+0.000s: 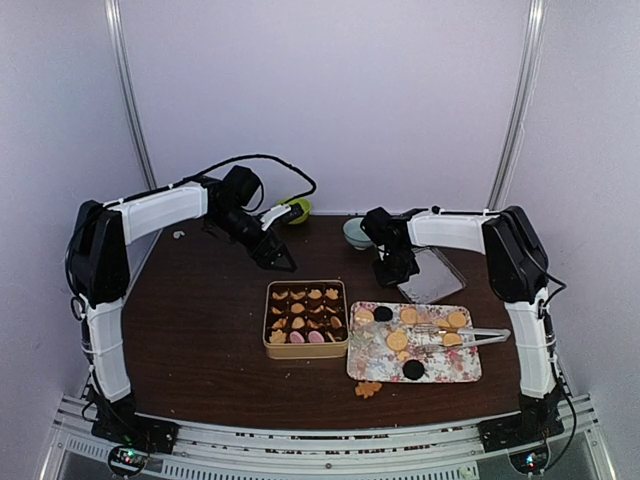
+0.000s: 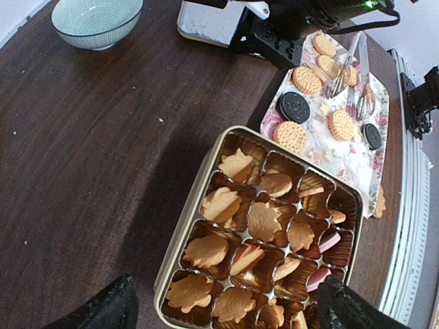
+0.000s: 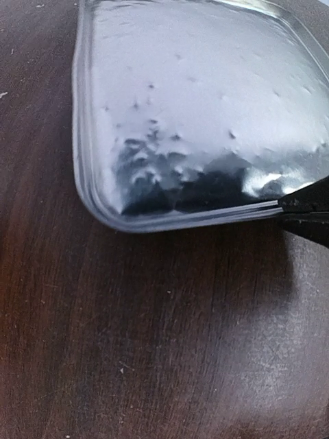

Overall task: Pack the cookies
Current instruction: Pick up the box lid from the center of the board.

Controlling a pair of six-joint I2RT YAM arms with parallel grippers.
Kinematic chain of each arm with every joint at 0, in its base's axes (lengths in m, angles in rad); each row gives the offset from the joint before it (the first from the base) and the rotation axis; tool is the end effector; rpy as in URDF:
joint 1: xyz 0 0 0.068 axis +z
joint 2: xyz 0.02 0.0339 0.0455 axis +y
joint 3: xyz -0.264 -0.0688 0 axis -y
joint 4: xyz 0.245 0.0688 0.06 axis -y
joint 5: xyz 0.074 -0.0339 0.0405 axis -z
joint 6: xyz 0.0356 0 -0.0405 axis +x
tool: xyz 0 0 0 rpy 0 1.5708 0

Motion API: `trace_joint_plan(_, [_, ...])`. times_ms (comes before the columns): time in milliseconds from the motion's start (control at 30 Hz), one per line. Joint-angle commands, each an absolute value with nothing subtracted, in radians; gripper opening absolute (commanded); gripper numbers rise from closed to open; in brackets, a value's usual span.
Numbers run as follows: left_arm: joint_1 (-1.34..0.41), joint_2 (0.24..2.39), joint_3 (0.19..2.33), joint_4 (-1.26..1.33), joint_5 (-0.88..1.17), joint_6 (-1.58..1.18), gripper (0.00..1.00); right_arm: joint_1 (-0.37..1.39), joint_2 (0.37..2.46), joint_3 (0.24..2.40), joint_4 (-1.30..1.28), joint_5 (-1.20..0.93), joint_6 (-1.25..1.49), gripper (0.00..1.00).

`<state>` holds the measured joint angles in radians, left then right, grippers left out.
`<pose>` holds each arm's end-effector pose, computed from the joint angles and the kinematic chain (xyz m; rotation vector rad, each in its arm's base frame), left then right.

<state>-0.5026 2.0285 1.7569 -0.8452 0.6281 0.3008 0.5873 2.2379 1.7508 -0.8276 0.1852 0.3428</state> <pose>0.3701 -0.2273 0.2500 1.2029 2.3300 -0.9058 0.3828 0.2470 0.1538 -0.3115 2.8127 -0.0715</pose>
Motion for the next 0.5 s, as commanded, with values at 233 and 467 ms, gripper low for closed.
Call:
trace_joint_plan(233, [-0.498, 1.963, 1.721, -0.865, 0.641, 0.331, 0.94, 0.6, 2.213, 1.784, -0.883, 0.26, 0.299, 0.0])
trace_joint_plan(467, [-0.48, 1.949, 1.757, -0.927, 0.627, 0.343, 0.98, 0.586, 2.099, 1.796, -0.878, 0.329, 0.316, 0.0])
